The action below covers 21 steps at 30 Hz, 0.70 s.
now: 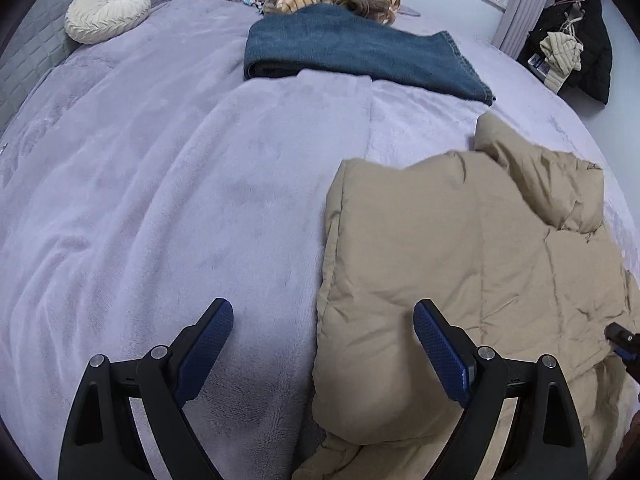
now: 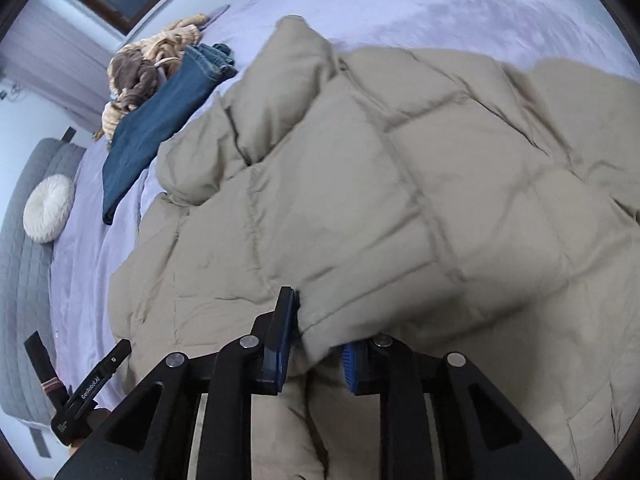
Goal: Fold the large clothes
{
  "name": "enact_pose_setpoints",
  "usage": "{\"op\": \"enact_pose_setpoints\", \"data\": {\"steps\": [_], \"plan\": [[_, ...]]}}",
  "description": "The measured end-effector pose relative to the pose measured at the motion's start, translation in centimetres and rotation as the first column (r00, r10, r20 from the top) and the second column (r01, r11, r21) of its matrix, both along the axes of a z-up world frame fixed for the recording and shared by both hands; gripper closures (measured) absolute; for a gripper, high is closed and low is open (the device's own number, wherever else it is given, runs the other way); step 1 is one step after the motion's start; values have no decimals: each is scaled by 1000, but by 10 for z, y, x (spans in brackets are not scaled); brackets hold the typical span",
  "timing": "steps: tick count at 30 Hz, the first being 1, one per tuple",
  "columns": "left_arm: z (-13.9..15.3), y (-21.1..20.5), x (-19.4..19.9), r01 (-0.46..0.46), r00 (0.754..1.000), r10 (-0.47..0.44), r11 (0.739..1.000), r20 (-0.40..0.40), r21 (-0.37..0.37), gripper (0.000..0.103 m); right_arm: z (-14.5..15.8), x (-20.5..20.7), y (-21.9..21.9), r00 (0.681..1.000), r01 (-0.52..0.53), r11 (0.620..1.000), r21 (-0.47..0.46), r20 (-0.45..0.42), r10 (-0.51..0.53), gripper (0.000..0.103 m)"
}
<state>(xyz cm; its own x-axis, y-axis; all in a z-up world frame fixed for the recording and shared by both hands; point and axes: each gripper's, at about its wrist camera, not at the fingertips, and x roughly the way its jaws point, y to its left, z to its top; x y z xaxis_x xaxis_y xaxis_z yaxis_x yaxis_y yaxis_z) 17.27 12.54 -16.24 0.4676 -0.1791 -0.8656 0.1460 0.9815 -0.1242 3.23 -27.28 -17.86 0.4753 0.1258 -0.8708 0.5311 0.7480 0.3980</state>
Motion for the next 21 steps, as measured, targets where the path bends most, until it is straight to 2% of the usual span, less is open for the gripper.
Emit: {"op": "enact_pose_setpoints", "data": {"steps": [3,5,7,10,13,15,18,21], "plan": [[24,2,5,13,998,-12,1000,65,-16,11,25,-18,-5,998,20,996,-88,69,-14,79],[29,-4,14,35,996,-34,999,82,-10,11,47,-17,0,991,1,979,-202,128,26,81],[24,-15,21,61,996,-61,998,69,2,11,57,-2,5,984,-56,965,-256,151,97,81],[4,-37,21,89,995,-90,995,31,42,11,42,35,12,970,-197,946,-256,85,226,81],[-18,-53,12,101,995,-102,991,7,89,10,5,50,9,967,-254,940,-228,-68,245,82],[-27,-56,8,95,995,-95,992,-6,83,10,-22,45,1,959,-264,940,-215,-162,232,92],[-35,-58,9,95,995,-93,993,-23,74,10,-27,24,-8,964,-254,947,-199,-132,231,95],[-30,-63,10,105,994,-103,989,-25,107,10,-20,11,-13,961,-266,947,-177,-121,248,95]]}}
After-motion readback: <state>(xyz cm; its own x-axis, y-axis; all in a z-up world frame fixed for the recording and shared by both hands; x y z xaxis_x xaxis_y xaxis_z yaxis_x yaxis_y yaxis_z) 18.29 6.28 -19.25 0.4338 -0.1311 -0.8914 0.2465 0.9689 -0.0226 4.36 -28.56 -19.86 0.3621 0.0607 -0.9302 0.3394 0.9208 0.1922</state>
